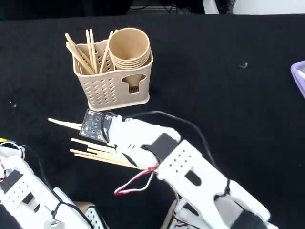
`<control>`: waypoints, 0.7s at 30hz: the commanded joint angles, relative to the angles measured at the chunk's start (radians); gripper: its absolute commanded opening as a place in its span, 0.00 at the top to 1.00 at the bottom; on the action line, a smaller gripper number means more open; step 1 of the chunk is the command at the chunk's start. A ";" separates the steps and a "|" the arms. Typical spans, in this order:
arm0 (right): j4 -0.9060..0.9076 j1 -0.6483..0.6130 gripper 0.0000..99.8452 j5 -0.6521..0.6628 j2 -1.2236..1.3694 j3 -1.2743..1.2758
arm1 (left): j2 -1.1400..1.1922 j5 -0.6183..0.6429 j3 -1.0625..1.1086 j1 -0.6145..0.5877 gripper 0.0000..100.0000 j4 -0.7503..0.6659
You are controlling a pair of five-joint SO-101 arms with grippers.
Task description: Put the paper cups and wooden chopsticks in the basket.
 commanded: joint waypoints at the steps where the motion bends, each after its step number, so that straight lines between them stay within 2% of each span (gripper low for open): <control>1: -0.017 0.003 0.99 -0.037 -0.030 0.036 | -0.011 0.006 -0.068 -0.002 0.87 -0.005; 6: -0.284 -0.083 0.99 -0.114 0.108 0.257 | -0.011 0.006 -0.068 -0.002 0.87 -0.005; 9: -0.400 -0.087 0.97 -0.143 0.228 0.288 | -0.011 0.006 -0.068 -0.002 0.87 -0.005; 13: -0.405 -0.089 0.83 -0.153 0.386 0.225 | -0.011 0.006 -0.068 -0.002 0.87 -0.005; 16: -0.330 -0.089 0.73 -0.144 0.455 0.143 | -0.011 0.006 -0.068 -0.002 0.87 -0.005; 18: -0.295 -0.089 0.72 -0.144 0.489 0.104 | -0.011 0.006 -0.068 -0.002 0.87 -0.005; 21: -0.290 -0.089 0.78 -0.143 0.521 0.084 | -0.011 0.006 -0.068 -0.002 0.87 -0.005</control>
